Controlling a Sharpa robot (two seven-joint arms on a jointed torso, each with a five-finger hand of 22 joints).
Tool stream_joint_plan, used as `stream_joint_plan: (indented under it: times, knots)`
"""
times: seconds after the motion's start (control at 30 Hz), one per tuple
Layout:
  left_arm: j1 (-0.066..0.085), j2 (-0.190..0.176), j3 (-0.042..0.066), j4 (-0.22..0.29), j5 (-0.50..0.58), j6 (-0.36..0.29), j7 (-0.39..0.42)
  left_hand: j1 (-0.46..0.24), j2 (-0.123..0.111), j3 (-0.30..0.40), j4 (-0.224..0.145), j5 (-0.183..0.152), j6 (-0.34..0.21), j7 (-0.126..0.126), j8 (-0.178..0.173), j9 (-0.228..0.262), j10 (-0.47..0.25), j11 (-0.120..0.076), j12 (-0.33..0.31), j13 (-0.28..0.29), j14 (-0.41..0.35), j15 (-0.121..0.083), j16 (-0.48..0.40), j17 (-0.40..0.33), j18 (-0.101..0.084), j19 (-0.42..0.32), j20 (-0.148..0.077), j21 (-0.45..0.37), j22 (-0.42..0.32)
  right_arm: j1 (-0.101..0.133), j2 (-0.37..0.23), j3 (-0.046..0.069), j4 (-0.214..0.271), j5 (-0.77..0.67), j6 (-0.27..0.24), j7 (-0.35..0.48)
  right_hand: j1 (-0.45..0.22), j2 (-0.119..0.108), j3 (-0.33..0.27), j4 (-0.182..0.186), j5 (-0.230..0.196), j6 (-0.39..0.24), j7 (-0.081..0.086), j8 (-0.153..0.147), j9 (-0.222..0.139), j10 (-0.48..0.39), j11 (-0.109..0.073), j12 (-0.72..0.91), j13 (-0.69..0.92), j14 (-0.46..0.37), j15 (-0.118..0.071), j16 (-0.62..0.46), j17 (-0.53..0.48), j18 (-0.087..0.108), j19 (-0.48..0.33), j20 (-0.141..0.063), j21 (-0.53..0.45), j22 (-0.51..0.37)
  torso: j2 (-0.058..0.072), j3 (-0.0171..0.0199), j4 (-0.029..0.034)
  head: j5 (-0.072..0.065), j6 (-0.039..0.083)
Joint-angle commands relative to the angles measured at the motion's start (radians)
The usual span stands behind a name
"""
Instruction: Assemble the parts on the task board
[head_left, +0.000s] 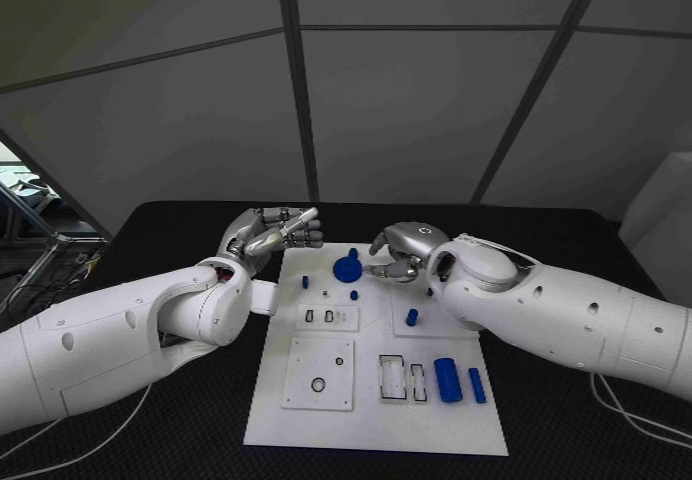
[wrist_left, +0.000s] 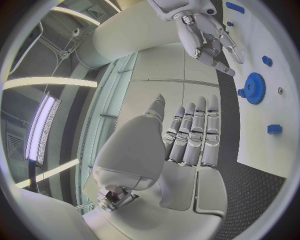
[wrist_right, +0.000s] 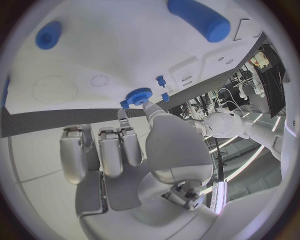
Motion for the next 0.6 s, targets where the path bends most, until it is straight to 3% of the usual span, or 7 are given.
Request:
stream_joint_plan:
  times: [0.03, 0.17, 0.3, 0.5, 0.6]
  knots:
    - [0.002, -0.003, 0.001, 0.000, -0.005, 0.013, 0.002, 0.003, 0.009, -0.001, -0.005, -0.002, -0.002, 0.007, -0.005, -0.001, -0.001, 0.006, -0.004, 0.000, 0.000, 0.001, -0.006, 0.001, -0.014, -0.005, 0.000, 0.005, 0.001, 0.003, -0.063, 0.000, 0.046, 0.143, -0.150, 0.115, 0.027, -0.006, 0.004, -0.018, 0.004, 0.009, -0.001, -0.001, 0.002, 0.042, 0.000, -0.001, 0.191, 0.104, 0.001, 0.004, 0.262, -0.008, 0.064, 0.004, -0.005, 0.199, -0.003, -0.0006, -0.0046, -0.002, 0.004]
    - [0.002, -0.005, 0.001, -0.003, -0.005, 0.013, 0.001, 0.003, 0.009, -0.001, -0.005, -0.002, -0.002, 0.007, -0.005, -0.001, -0.001, 0.006, -0.004, 0.000, 0.000, 0.001, -0.006, 0.001, -0.014, -0.005, 0.000, 0.005, 0.001, 0.003, -0.161, 0.000, 0.092, 0.319, -0.161, 0.223, 0.066, -0.021, 0.004, -0.046, -0.021, 0.029, -0.006, 0.004, 0.004, 0.037, -0.005, -0.006, 0.185, 0.102, -0.003, 0.002, 0.257, -0.006, 0.058, 0.000, -0.009, 0.190, -0.007, 0.0014, -0.0119, -0.004, 0.005]
    - [0.002, -0.003, 0.001, -0.007, -0.005, 0.016, 0.000, 0.003, 0.009, -0.001, -0.005, -0.002, -0.002, 0.007, -0.005, -0.001, -0.001, 0.006, -0.004, 0.000, 0.000, 0.001, -0.006, 0.001, -0.014, -0.005, 0.000, 0.005, 0.001, 0.004, -0.259, 0.001, 0.103, 0.468, -0.121, 0.311, 0.111, -0.042, -0.001, -0.083, -0.080, 0.059, -0.012, 0.013, 0.008, 0.033, -0.010, -0.010, 0.181, 0.101, -0.008, 0.000, 0.252, -0.004, 0.052, -0.005, -0.014, 0.181, -0.011, 0.0033, -0.0189, -0.006, 0.008]
    - [0.001, 0.003, 0.001, -0.010, -0.005, 0.021, 0.001, 0.003, 0.008, 0.000, -0.007, -0.002, -0.003, 0.007, -0.005, -0.001, -0.001, 0.006, -0.005, 0.000, 0.000, 0.001, -0.006, 0.001, -0.014, -0.005, 0.000, 0.005, 0.001, 0.004, -0.331, 0.001, 0.064, 0.484, -0.055, 0.362, 0.146, -0.056, -0.011, -0.112, -0.086, 0.082, -0.020, 0.016, 0.008, 0.035, -0.017, -0.011, 0.181, 0.101, -0.016, -0.001, 0.251, -0.003, 0.051, -0.012, -0.015, 0.179, -0.012, 0.0043, -0.0242, -0.025, 0.011]
    - [0.001, 0.006, 0.001, -0.013, -0.005, 0.022, 0.002, 0.003, 0.008, 0.000, -0.007, -0.002, -0.003, 0.007, -0.005, -0.001, -0.001, 0.006, -0.005, 0.000, 0.000, 0.001, -0.007, 0.001, -0.014, -0.005, 0.000, 0.005, 0.001, 0.004, -0.336, 0.000, 0.025, 0.454, -0.037, 0.374, 0.158, -0.059, -0.014, -0.120, -0.078, 0.081, -0.021, 0.012, 0.006, 0.034, -0.019, -0.012, 0.181, 0.100, -0.018, -0.001, 0.249, -0.003, 0.050, -0.013, -0.016, 0.178, -0.011, 0.0085, -0.0236, -0.031, 0.009]
